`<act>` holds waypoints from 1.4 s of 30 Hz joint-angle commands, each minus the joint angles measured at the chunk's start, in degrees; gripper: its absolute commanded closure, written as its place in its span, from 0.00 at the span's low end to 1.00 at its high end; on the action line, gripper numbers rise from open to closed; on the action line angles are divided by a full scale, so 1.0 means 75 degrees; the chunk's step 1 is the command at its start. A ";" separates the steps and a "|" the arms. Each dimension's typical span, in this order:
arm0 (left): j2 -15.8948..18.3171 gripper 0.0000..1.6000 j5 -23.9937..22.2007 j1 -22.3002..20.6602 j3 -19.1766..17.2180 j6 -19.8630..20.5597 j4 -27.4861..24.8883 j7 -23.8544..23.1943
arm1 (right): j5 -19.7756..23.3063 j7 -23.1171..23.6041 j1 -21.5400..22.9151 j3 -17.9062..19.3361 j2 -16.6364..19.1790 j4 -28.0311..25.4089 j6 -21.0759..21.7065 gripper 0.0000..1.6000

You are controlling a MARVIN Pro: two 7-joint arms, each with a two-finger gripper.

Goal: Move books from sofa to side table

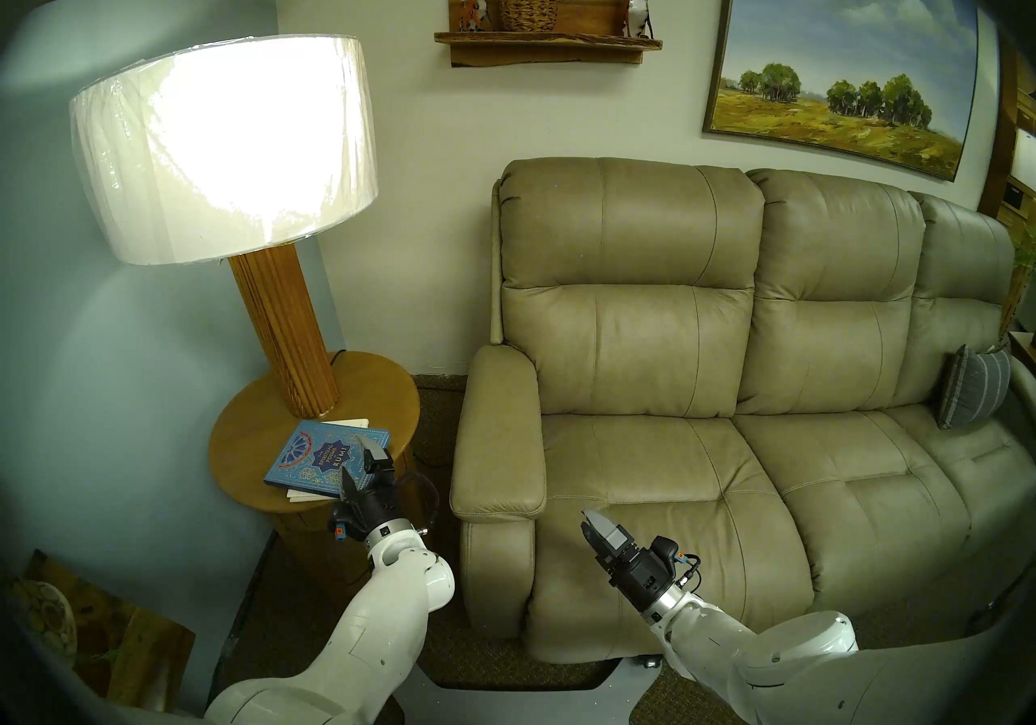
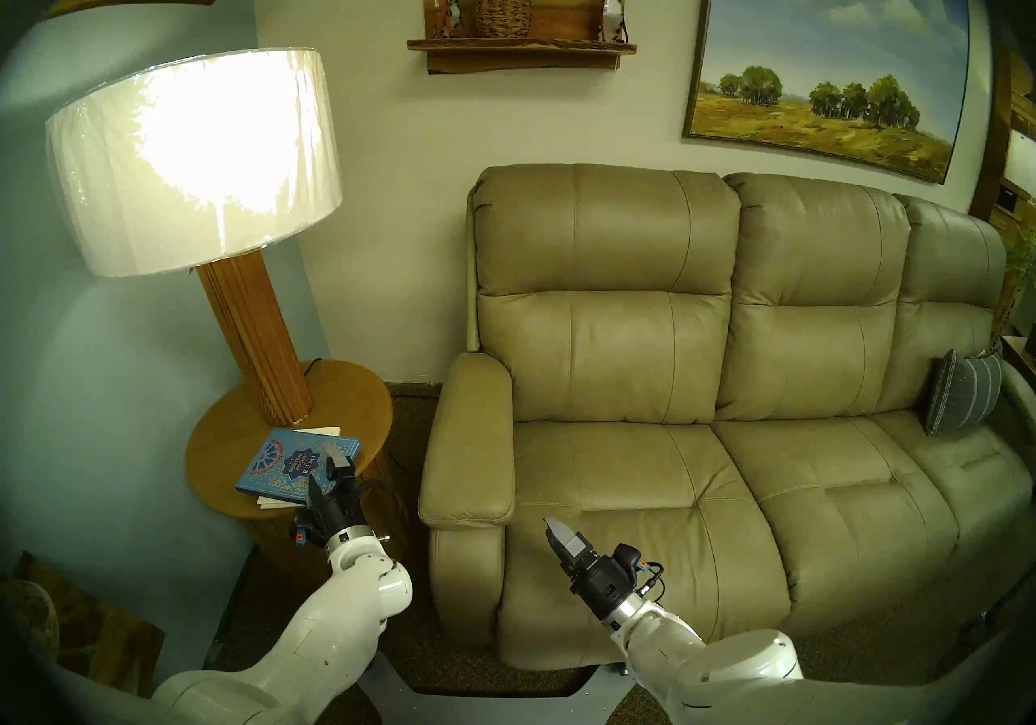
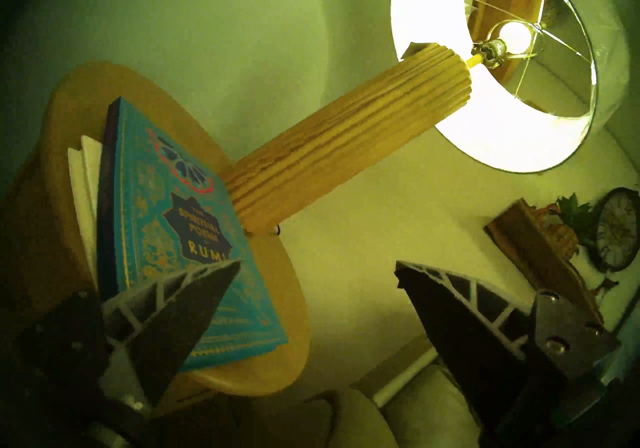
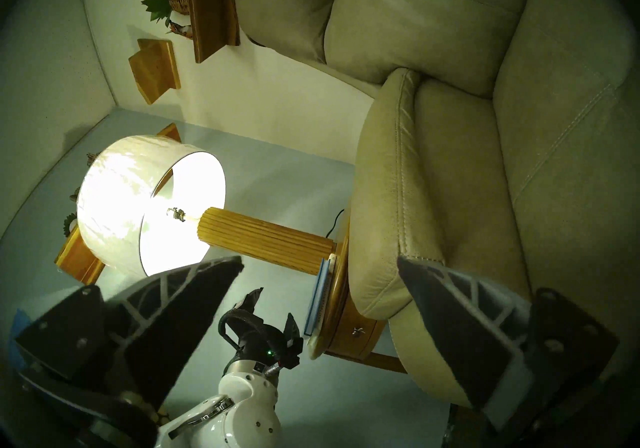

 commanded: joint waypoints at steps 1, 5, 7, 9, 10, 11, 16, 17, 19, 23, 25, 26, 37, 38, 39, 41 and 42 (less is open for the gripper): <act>-0.0053 0.00 -0.0043 0.0867 0.0251 0.0008 -0.0908 -0.0661 | 0.0060 0.0088 0.0045 -0.0005 -0.0034 0.0008 -0.0095 0.00; -0.0024 0.00 -0.0132 0.1277 0.0443 0.0008 -0.1263 -0.0914 | 0.0082 0.0088 0.0066 -0.0005 -0.0022 -0.0024 -0.0159 0.00; 0.0036 0.00 -0.0189 0.1456 0.0524 0.0014 -0.1432 -0.1034 | 0.0096 0.0088 0.0073 -0.0005 -0.0018 -0.0039 -0.0191 0.00; 0.0098 0.00 -0.0279 0.1654 0.0579 0.0027 -0.1610 -0.1159 | 0.0107 0.0088 0.0067 -0.0005 -0.0014 -0.0055 -0.0227 0.00; 0.0135 0.00 -0.0341 0.1771 0.0602 0.0052 -0.1720 -0.1221 | 0.0119 0.0088 0.0058 -0.0005 -0.0014 -0.0060 -0.0242 0.00; 0.0176 0.00 -0.0382 0.1903 0.0627 0.0056 -0.1836 -0.1299 | 0.0131 0.0088 0.0050 -0.0005 -0.0014 -0.0066 -0.0263 0.00; 0.0375 0.00 -0.0700 0.2462 0.0713 0.0253 -0.2327 -0.1585 | 0.0195 0.0088 0.0018 -0.0005 0.0054 -0.0119 -0.0325 0.00; 0.0367 0.00 -0.0725 0.2438 0.0703 0.0257 -0.2296 -0.1604 | 0.0208 0.0088 0.0008 -0.0005 0.0075 -0.0116 -0.0301 0.00; 0.0454 0.00 -0.0922 0.2672 0.0729 0.0454 -0.2530 -0.1742 | 0.0243 0.0088 -0.0013 -0.0005 0.0099 -0.0134 -0.0327 0.00; 0.0591 0.00 -0.1256 0.3040 0.0754 0.0810 -0.2891 -0.1994 | 0.0309 0.0088 -0.0051 -0.0005 0.0133 -0.0108 -0.0282 0.00; 0.0673 0.00 -0.1465 0.3261 0.0760 0.1052 -0.3125 -0.2160 | 0.0341 0.0088 -0.0062 -0.0005 0.0151 -0.0075 -0.0219 0.00; 0.0703 0.00 -0.1586 0.3334 0.0766 0.1191 -0.3207 -0.2220 | 0.0359 0.0088 -0.0062 -0.0005 0.0159 -0.0066 -0.0208 0.00; 0.0718 0.00 -0.3052 0.3759 0.0488 0.2729 -0.3575 -0.3229 | 0.0545 0.0088 0.0092 -0.0005 0.0260 0.0233 0.0115 0.00; 0.0718 0.00 -0.3052 0.3759 0.0488 0.2729 -0.3575 -0.3229 | 0.0545 0.0088 0.0092 -0.0005 0.0260 0.0233 0.0115 0.00; 0.0662 0.00 -0.3326 0.3750 0.0383 0.3051 -0.3569 -0.3527 | 0.0656 0.0088 0.0106 -0.0005 0.0201 0.0230 -0.0086 0.00; 0.0650 0.00 -0.3550 0.3769 0.0341 0.3327 -0.3544 -0.3739 | 0.0695 0.0088 0.0110 -0.0005 0.0217 0.0270 -0.0091 0.00; 0.0643 0.00 -0.3675 0.3773 0.0321 0.3481 -0.3520 -0.3871 | 0.0721 0.0088 0.0112 -0.0005 0.0225 0.0290 -0.0100 0.00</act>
